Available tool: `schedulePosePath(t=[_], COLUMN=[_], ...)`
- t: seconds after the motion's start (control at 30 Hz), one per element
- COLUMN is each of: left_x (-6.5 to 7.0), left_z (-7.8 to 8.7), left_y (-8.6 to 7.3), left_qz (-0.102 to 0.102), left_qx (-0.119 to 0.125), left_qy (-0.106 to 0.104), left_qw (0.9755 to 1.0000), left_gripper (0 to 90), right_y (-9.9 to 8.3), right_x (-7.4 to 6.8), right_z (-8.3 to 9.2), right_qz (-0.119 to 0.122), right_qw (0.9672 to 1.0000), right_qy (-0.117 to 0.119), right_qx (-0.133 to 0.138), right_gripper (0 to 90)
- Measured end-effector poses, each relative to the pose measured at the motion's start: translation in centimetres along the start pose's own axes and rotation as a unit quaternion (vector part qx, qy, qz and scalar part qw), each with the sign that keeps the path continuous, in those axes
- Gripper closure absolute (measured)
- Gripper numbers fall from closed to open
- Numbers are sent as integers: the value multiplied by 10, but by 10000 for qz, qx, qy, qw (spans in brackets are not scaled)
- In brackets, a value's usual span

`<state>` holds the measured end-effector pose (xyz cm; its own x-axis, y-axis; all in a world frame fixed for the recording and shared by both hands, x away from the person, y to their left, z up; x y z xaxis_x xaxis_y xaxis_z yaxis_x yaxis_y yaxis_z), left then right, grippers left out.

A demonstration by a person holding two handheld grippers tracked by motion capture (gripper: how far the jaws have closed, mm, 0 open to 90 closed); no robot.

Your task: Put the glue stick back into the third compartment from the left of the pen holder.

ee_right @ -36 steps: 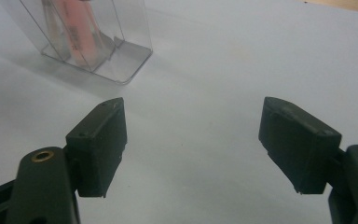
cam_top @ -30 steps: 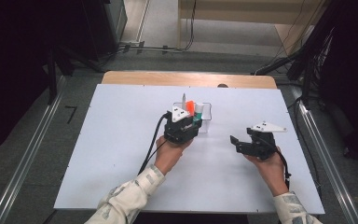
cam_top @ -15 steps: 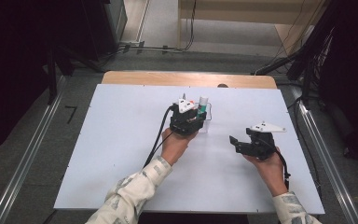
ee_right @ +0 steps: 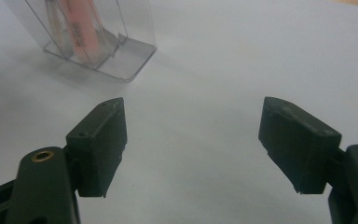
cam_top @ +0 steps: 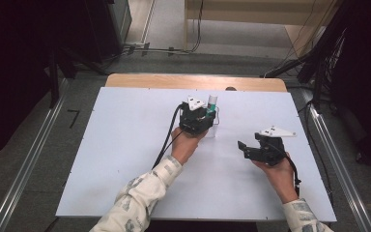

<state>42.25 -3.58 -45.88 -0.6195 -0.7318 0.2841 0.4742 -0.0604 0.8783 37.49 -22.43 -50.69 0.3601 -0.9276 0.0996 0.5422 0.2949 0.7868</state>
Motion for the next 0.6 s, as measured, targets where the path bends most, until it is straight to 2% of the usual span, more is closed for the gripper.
schedulePosePath(t=[0.2,0.6], left_x=[2,-4], left_z=[-9,-18], left_y=[0,-2], left_qz=[-5,4], left_qx=[-11,-34], left_qy=[3,88], left_qw=[10000,10000], left_gripper=[656,656], right_y=[0,0], right_x=[1,2], right_z=[0,0], right_qz=[-31,-36], right_qw=[10000,10000], right_qy=[-2,9], right_qx=[9,8], right_gripper=[220,220])
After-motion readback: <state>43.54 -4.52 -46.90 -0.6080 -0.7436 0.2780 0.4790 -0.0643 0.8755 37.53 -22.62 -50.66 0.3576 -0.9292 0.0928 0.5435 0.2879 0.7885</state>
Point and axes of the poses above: each handheld gripper's, and its own axes: z roughly backward along the jaws, y roughly out of its top, x roughly to its right, the point moved 7 cm from there along -z, roughly forward along the jaws, and after that the axes turned 12 degrees about -y, right-handed, at the moved point
